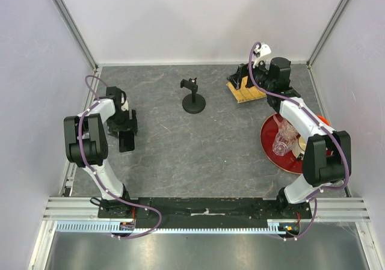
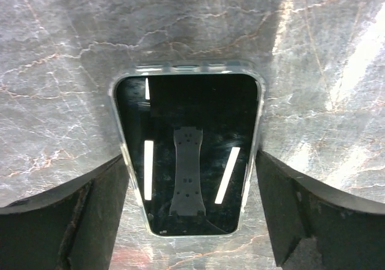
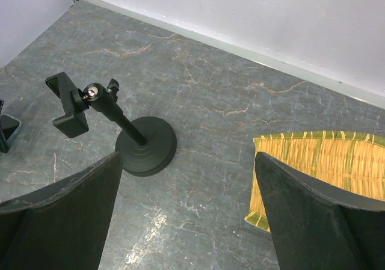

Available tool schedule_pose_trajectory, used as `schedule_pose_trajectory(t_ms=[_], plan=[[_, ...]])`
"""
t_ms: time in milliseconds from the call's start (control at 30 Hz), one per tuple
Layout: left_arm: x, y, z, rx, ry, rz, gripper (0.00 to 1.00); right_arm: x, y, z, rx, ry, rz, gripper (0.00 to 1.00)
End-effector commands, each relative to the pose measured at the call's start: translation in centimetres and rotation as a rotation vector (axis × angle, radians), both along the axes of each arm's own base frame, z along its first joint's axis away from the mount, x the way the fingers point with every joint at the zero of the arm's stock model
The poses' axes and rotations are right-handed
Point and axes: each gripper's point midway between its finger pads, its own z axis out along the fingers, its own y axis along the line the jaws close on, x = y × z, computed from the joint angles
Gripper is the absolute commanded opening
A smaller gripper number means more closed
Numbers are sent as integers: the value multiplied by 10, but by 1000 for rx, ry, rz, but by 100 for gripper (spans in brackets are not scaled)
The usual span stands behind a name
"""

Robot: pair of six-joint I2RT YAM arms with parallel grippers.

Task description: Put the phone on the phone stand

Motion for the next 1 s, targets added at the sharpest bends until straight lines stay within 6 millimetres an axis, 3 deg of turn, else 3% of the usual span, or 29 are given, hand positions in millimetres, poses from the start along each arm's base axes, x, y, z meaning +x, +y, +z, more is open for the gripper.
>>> schedule_pose_trajectory(t_ms=[0, 133, 167, 267, 433, 567, 633, 700, 733, 767, 867, 967], plan=[[-20, -17, -14, -32, 93, 17, 78, -4, 0, 30, -1, -89, 17, 98], [-27, -19, -16, -33, 110, 53, 72, -3, 0, 28, -4, -86, 14, 98], [-30, -16, -17, -11, 117, 57, 73, -3, 0, 28, -3, -85, 14, 99], [-33, -17, -14, -23, 112, 56, 92, -3, 0, 29, -3, -89, 15, 98], [-37, -31, -15, -90, 121, 48, 95, -4, 0, 28, -3, -87, 15, 98], [-42, -22, -25, -43, 162, 45, 93, -4, -1, 28, -5, -90, 11, 98], [-42, -21, -30, -34, 178, 45, 84, -4, -1, 29, -5, -93, 10, 98], [-43, -23, -33, -36, 190, 45, 65, -3, -2, 27, -5, -90, 8, 98], [-42, -25, -34, -36, 191, 44, 55, -4, -1, 29, -4, -92, 9, 98], [-42, -25, -34, -36, 190, 45, 35, -3, -1, 28, -4, -90, 9, 98], [-34, -29, -25, -49, 143, 57, 4, -3, -1, 28, -3, -86, 8, 98], [-21, -32, -5, -66, 50, 63, 2, -2, -1, 28, -4, -83, 6, 98]])
